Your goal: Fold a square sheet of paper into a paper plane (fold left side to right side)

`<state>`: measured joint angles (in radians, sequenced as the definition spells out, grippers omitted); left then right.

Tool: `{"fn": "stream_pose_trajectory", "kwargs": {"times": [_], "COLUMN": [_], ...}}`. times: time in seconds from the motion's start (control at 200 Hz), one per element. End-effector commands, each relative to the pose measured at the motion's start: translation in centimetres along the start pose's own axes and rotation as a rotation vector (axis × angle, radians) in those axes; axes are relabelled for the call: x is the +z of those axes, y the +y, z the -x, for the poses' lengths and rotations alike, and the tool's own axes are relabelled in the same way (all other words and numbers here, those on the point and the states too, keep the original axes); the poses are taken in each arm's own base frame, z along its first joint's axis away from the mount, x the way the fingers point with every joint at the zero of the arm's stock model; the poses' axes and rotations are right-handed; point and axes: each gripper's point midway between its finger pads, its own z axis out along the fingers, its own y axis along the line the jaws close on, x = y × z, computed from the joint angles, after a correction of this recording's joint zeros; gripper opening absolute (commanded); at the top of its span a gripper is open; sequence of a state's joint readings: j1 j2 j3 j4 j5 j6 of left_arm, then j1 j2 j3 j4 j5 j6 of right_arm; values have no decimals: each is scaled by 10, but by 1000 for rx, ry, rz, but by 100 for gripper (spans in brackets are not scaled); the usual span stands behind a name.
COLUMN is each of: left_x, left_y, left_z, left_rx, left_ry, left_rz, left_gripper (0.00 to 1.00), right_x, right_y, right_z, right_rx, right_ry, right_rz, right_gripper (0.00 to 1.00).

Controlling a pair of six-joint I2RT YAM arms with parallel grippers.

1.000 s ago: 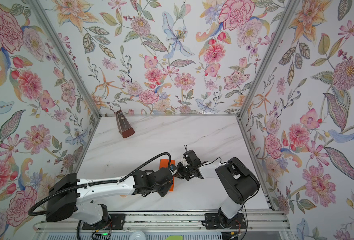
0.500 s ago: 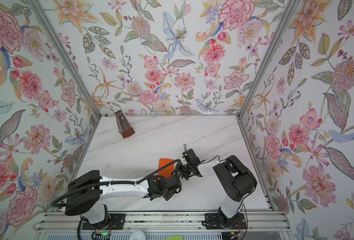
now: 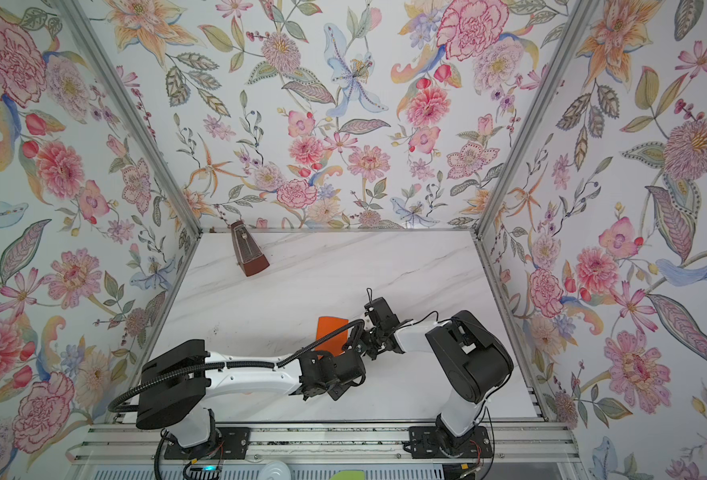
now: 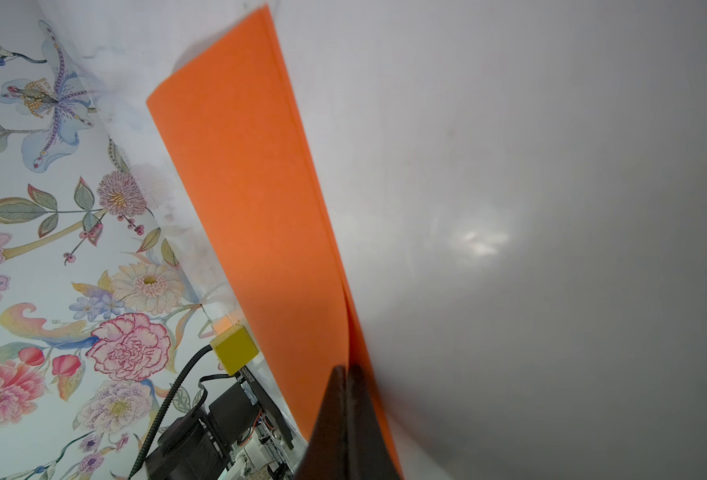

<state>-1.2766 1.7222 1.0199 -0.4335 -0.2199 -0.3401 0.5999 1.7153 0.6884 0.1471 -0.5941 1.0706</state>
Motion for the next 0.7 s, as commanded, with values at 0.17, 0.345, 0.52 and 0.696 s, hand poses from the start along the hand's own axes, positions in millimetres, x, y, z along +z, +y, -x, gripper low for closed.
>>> {"fn": "stream_pose_trajectory", "kwargs": {"times": [0.17,0.345,0.52,0.696], "left_x": [-14,-19,-23,-28], "left_y": [1,4,5,16], "left_z": [12,18,30,46], "left_rx": [-37,-108,-225,-347], "left_ry": [-40,-77,-147,-212], "left_rz": [-37,-96,-208,-283], "left_gripper": [2,0,0,0], "right_x": [1,-7,-45,-83], "right_y": [-10,0,13,10], "right_z": [-1,3,13,10], "right_rx": [5,-56,-176,-228], "right_ry": [15,23,-26,-82], "right_rz": [-41,-75,-198,-298], "right_gripper": [0,5,31,38]}}
